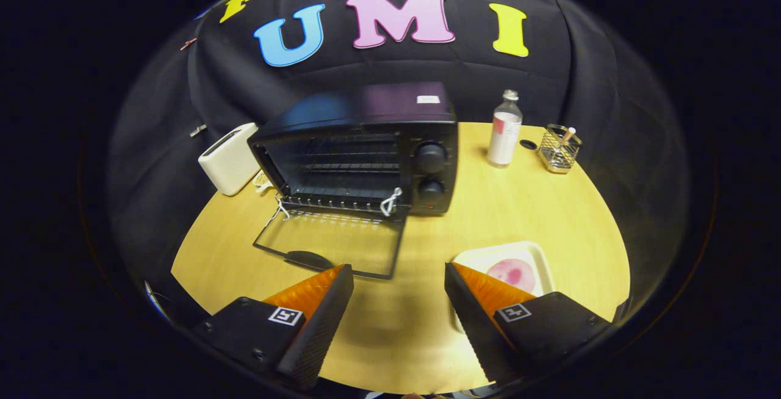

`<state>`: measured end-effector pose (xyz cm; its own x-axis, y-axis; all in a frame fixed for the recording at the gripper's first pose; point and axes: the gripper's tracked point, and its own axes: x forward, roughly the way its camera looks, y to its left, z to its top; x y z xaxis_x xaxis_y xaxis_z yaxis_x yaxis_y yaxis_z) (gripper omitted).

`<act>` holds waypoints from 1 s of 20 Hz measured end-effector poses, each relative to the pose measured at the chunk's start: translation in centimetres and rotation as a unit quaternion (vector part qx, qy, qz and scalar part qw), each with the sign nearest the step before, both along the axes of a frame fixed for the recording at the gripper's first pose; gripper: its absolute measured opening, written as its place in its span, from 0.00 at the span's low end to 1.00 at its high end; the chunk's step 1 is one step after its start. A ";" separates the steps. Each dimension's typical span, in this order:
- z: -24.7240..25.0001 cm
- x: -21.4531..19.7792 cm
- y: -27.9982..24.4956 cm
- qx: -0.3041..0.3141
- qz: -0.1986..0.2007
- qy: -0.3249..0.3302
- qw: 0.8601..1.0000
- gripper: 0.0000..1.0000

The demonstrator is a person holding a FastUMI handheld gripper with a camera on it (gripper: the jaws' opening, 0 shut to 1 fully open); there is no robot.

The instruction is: Open the toaster oven, put the food inside, and close the toaster oven door.

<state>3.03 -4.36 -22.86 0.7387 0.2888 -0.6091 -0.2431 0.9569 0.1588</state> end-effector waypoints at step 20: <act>-10.6 2.8 -17.0 0.031 -0.012 0.166 0.986 1.00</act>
<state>5.88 -21.40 -33.49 0.5082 0.3178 -0.8005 -0.1449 0.9477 0.2842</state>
